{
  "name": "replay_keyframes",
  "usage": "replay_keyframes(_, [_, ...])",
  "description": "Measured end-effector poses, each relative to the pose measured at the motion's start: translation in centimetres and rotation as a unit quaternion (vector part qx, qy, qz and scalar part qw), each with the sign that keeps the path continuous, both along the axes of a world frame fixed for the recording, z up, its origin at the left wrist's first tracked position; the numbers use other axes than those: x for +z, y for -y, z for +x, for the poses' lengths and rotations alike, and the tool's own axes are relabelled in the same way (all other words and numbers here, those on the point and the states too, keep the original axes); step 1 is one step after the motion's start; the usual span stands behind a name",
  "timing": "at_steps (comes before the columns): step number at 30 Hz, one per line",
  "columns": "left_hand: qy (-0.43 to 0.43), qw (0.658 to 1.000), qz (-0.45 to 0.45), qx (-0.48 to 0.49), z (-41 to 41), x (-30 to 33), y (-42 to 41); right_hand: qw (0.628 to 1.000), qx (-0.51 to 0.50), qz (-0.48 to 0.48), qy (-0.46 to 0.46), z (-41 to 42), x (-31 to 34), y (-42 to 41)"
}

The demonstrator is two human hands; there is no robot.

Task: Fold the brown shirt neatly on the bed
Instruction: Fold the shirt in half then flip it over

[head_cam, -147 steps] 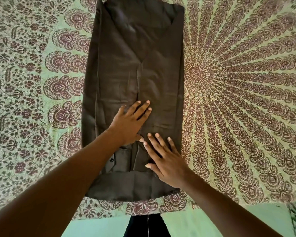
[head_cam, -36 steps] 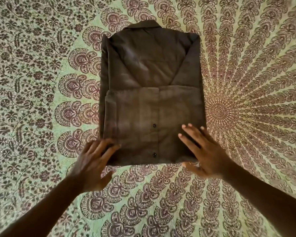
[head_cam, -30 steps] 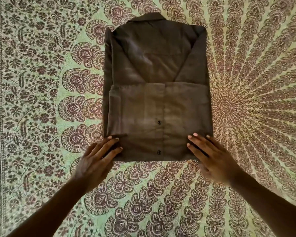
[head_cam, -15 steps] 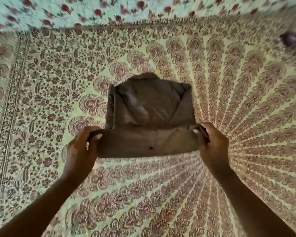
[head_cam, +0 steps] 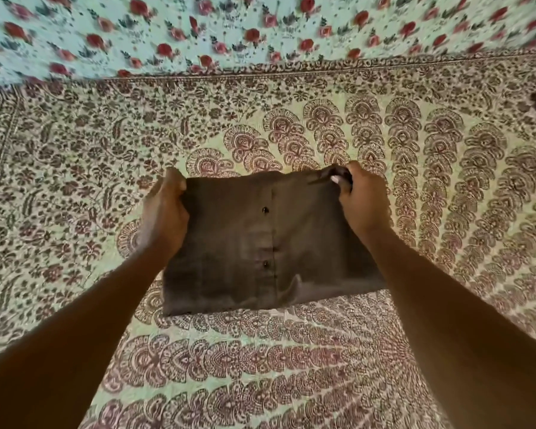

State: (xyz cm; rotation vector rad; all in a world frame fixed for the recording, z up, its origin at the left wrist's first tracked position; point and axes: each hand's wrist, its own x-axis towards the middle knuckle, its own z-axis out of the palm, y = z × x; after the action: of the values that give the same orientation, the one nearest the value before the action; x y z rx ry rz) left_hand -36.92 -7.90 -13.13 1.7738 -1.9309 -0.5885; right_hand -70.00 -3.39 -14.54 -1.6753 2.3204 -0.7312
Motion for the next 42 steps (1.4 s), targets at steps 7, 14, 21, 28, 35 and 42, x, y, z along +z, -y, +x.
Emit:
replay_keyframes(7, [0.058,0.997,0.046,0.003,0.3,-3.9,3.5,0.996,-0.047,0.046,-0.055,-0.9,-2.8,2.8])
replay_keyframes(14, [0.137,0.989,-0.004,-0.049,-1.7,-2.7,-3.7,0.987,0.035,-0.065,-0.146,2.7,-3.3,0.0])
replay_keyframes(21, [0.185,0.98,0.032,-0.065,-1.9,-7.4,-7.5,0.97,0.109,0.15,-0.155,6.1,-6.6,-5.7])
replay_keyframes(28, [0.178,0.981,0.077,0.006,-2.3,-8.6,-7.1,0.978,-0.011,0.174,-0.117,4.9,-7.5,-5.0])
replay_keyframes(35, [0.096,0.981,0.147,0.082,-1.9,-6.7,-6.3,0.967,-0.086,0.235,-0.049,5.5,-5.0,-3.1])
replay_keyframes(42, [0.027,0.919,0.265,0.292,0.2,-4.4,-9.9,0.986,0.152,-0.072,-0.005,14.5,-3.3,-3.9])
